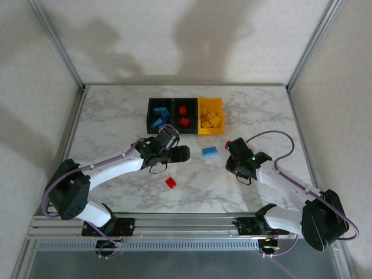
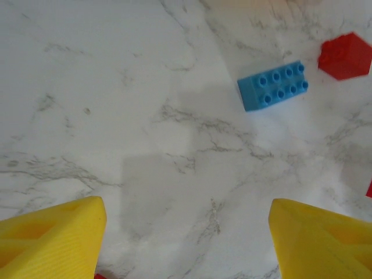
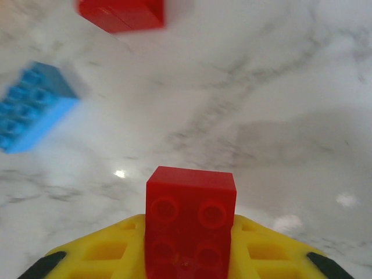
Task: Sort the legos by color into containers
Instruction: Pick up the lego from the bottom-right of the table, then place the lego in the container.
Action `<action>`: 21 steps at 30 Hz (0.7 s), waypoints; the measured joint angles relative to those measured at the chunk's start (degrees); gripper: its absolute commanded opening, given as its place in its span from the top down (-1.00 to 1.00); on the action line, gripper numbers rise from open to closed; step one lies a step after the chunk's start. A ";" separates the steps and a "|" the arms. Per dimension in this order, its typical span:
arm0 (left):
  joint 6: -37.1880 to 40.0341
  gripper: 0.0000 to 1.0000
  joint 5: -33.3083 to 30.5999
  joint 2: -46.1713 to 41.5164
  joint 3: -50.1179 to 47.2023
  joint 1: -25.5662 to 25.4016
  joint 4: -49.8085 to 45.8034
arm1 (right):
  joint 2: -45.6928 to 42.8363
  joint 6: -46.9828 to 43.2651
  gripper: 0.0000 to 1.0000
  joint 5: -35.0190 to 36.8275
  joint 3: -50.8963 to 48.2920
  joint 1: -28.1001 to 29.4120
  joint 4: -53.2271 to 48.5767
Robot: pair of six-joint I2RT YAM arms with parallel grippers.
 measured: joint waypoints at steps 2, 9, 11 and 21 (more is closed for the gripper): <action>-0.66 -0.47 -0.07 -1.64 -0.55 1.88 0.04 | 2.38 -1.64 0.42 -0.17 3.69 0.02 0.50; -2.62 -0.47 -0.92 -10.38 -5.14 9.73 -1.01 | 15.54 -8.15 0.41 -1.51 19.82 1.53 3.15; -2.99 -0.47 -1.38 -12.22 -6.16 11.58 -1.88 | 20.22 -10.23 0.41 -2.32 25.22 1.95 4.46; -4.28 -0.48 -1.75 -17.03 -9.18 14.40 -4.55 | 40.81 -17.29 0.41 -6.69 48.06 2.14 6.51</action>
